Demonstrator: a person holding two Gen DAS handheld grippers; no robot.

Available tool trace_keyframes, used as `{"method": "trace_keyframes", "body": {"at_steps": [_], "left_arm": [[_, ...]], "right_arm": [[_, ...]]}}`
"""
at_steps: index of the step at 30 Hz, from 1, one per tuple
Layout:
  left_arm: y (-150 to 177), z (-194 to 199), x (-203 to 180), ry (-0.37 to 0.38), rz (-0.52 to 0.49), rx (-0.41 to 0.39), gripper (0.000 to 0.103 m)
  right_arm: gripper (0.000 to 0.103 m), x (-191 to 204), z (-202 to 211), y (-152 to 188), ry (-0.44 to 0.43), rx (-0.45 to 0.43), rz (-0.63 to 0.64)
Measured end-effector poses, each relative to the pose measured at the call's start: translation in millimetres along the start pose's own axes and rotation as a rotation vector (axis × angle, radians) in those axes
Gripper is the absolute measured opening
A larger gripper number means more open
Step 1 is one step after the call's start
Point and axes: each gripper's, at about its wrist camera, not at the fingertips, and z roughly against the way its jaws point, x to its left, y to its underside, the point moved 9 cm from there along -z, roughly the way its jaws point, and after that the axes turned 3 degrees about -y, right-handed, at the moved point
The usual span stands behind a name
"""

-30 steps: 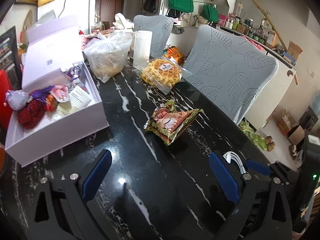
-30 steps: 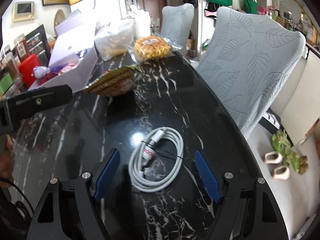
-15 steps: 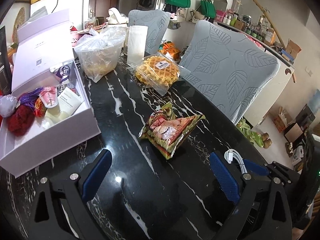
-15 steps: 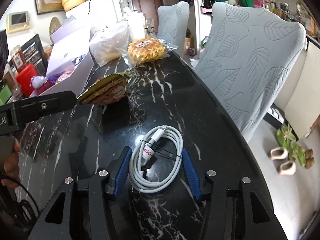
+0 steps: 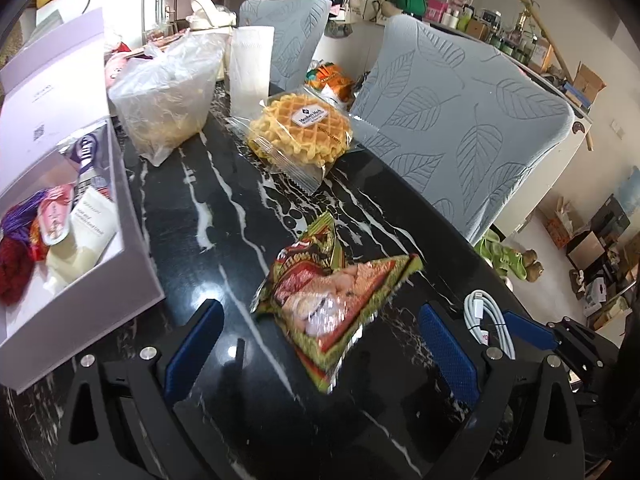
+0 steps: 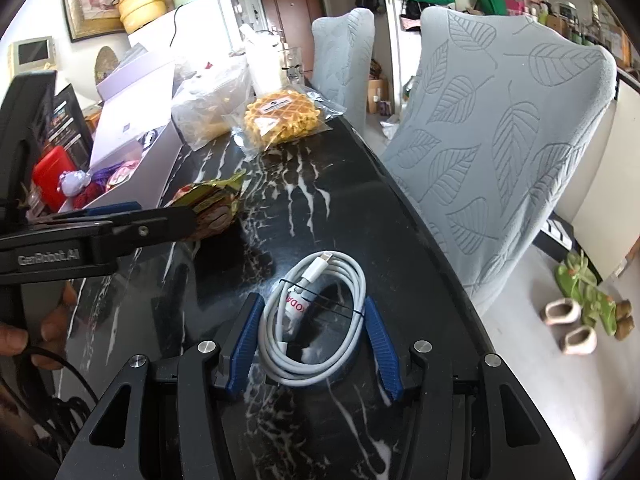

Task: Organize soft objects
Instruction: 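Grasp the cereal snack bag with the left gripper while the right grasps the white cable, then carry the snack bag and white cable with both grippers back to the box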

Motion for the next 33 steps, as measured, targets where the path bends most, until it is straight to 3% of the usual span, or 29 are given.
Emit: {"method": "trace_keyframes", "body": {"at_steps": [13,15,20,25,33], "left_arm": [[-2.6,-39.8,-3.6,-0.034,-0.044,0.049,0.098],[-1.4,-41.0,-4.1,-0.035,-0.051,0.048,0.086],[-2.2,-41.1,-0.9,-0.069,-0.070,0.028,0.068],[-3.1,-36.4,-0.1,-0.055,-0.059,0.004,0.061],[-2.9,-21.0,-3.8,-0.058,-0.070,-0.037,0.059]], "right_arm": [[0.051,-13.0,-8.9,-13.4,-0.018,0.009,-0.025],[0.051,-14.5,-10.9,-13.9,-0.021,0.012,-0.030],[0.052,-16.7,-14.4,-13.1,-0.029,0.020,-0.042],[0.052,-17.7,-13.4,-13.5,-0.030,0.018,-0.044],[0.052,-18.4,-7.8,-11.8,-0.024,0.008,-0.044]]}}
